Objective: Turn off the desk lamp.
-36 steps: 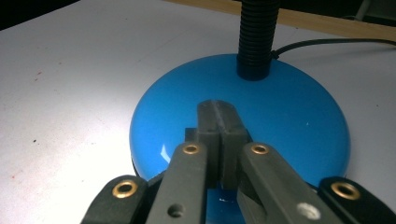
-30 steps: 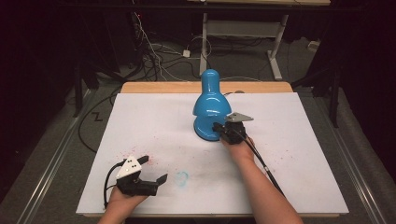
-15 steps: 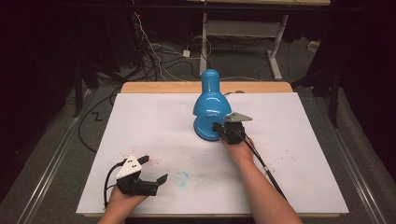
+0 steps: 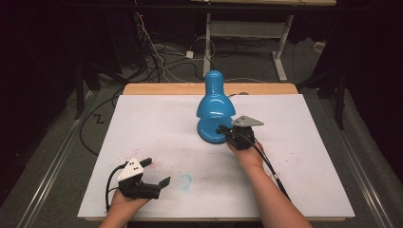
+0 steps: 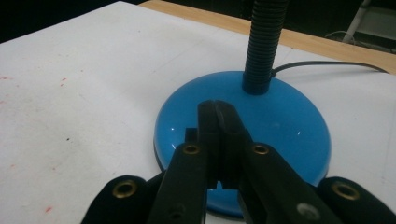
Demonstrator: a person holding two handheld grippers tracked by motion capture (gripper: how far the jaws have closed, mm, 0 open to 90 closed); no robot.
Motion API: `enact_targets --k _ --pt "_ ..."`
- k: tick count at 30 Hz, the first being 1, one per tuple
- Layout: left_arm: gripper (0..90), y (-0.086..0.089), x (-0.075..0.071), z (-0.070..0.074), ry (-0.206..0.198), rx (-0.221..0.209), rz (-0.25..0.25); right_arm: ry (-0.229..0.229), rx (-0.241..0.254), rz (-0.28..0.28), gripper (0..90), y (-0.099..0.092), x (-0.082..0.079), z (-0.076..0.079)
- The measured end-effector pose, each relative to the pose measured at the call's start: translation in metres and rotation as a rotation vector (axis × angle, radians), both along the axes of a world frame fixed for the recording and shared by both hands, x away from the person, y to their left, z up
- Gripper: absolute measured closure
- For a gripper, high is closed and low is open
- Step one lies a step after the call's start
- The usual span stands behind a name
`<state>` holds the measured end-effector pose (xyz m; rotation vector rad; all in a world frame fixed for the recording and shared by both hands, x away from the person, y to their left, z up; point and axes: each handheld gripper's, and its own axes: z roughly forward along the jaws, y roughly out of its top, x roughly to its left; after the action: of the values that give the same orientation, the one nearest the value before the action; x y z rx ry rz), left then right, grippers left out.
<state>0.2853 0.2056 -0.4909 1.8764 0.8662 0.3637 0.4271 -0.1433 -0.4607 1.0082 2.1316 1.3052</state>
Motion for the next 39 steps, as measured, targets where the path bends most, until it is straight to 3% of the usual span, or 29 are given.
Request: enact_targets --k 8,16,28,39 --pt "1.2 0.000 0.001 0.000 -0.008 -0.008 0.005 -0.015 0.003 -0.004 90.0 -0.018 -0.020 0.004" --pt "1.1 0.002 0.003 0.001 -0.026 -0.005 0.042 0.013 -0.001 -0.017 90.0 -0.040 -0.039 -0.007" --pt "0.7 0.000 0.004 0.000 0.010 0.013 0.024 0.036 -0.015 -0.024 90.0 -0.074 -0.072 -0.016" --pt "0.7 0.000 0.003 -0.001 0.011 0.013 0.023 0.043 -0.009 -0.027 90.0 -0.103 -0.112 -0.014"
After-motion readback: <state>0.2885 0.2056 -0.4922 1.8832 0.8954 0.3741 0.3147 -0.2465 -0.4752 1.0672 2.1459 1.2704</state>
